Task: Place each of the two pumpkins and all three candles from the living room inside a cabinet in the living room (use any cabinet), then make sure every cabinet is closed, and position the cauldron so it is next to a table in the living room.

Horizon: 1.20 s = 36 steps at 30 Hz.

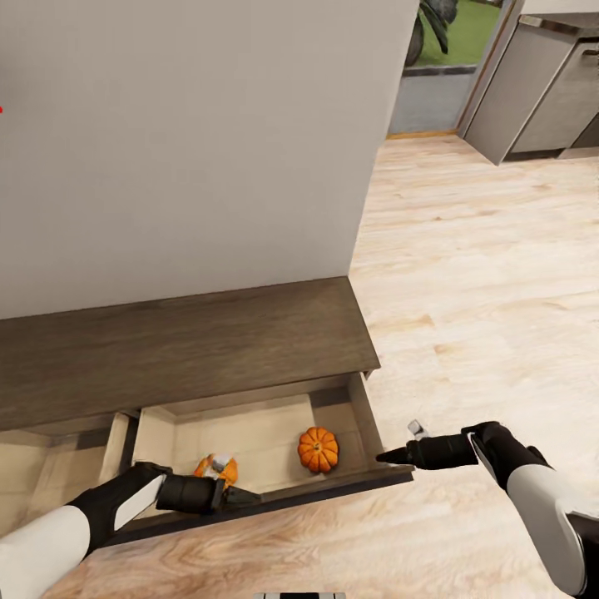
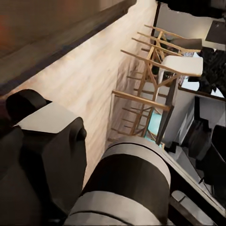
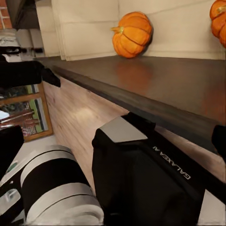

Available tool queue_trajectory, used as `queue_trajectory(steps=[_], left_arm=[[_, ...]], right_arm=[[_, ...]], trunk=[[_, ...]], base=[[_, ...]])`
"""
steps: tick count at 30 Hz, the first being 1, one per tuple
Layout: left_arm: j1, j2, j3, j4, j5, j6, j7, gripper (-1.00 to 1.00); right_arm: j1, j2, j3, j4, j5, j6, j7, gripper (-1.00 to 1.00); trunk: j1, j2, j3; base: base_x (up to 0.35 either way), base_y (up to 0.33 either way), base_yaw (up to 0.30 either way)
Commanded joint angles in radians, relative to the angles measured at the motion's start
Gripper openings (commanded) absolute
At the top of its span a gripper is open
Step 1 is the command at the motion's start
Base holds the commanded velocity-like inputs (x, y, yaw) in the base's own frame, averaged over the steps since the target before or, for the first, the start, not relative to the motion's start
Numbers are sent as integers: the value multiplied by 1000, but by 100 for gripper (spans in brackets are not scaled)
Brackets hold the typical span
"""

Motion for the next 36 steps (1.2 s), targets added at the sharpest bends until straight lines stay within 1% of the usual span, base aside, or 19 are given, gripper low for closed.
queue_trajectory(steps=[1, 2, 4, 9, 10, 11, 14, 22, 24, 25, 26, 27, 29, 32, 33, 34, 35, 36], left_arm=[[1, 0, -11, -10, 1, 0, -1, 100], [2, 1, -25, -28, 1, 0, -2, 100], [4, 2, -40, -61, 1, 0, -3, 100], [5, 3, -49, -116, 8, 1, -2, 100], [5, 4, -48, -104, 9, 2, 0, 100], [5, 3, -45, -74, 11, 1, 1, 100], [5, 2, -43, -43, 12, 1, 1, 100], [7, -7, -44, -31, 12, -1, 4, 100], [8, -9, -45, -30, 11, 0, 6, 100], [11, -13, -46, -28, 11, 0, 10, 100], [17, -20, -47, -27, 10, 0, 27, 100], [23, -24, -47, -24, 9, 0, 42, 100], [35, -35, -47, -19, 9, -1, 69, 100], [52, -49, -48, -13, 8, -2, 138, 100], [60, -55, -49, -2, 8, -23, 235, 100], [67, -62, -49, 8, 8, -43, 281, 100], [76, -76, -49, 22, 9, -66, 326, 100], [86, -95, -49, 43, 8, -90, 369, 100]], right_arm=[[2, 0, 6, 0, 1, -2, 12, 100], [4, -1, 17, 0, 2, -4, 34, 100], [6, -2, 35, -1, 2, -7, 64, 100], [7, 0, 50, 0, 4, -8, 82, 100], [8, 1, 51, 0, 4, -8, 83, 100], [8, 1, 52, 0, 4, -9, 82, 100], [8, 2, 53, 0, 4, -9, 82, 100], [9, 3, 53, 0, 6, -13, 78, 100], [9, 4, 53, 0, 22, -31, 76, 100], [15, 4, 53, 1, 45, -51, 74, 100], [30, 5, 53, 1, 77, -77, 69, 100], [40, 5, 53, 1, 87, -87, 59, 100], [55, 6, 53, 0, 95, -104, 34, 100], [82, 9, 52, 1, 101, -158, -36, 100], [108, 22, 52, 1, 103, -220, -114, 100], [118, 28, 51, 1, 103, -241, -153, 100], [128, 34, 51, 1, 103, -259, -196, 100], [136, 41, 51, 2, 102, -273, -244, 100]], trunk=[[0, 0, 0], [0, 0, 0], [0, 0, 0], [0, 0, 0], [0, 0, 0], [0, 0, 0], [0, 0, 0], [0, 0, 0], [0, 0, 0], [0, 0, 0], [0, 0, 0], [0, 0, 0], [0, 0, 0], [0, 0, 0], [0, 0, 0], [0, 0, 0], [0, 0, 0], [0, 0, 0]], base=[[0, 0, -9], [0, 0, -6], [0, 0, -3], [0, 0, -1], [-112, 0, 0], [-243, 0, 0], [-296, 0, 0], [-290, 0, 0], [-157, 0, 0], [-63, 0, 0], [-26, 0, 0], [-16, 0, 0], [-9, 0, 0], [-4, 0, 0], [0, 0, 0], [0, 0, 0], [0, 0, 0], [0, 0, 0]])
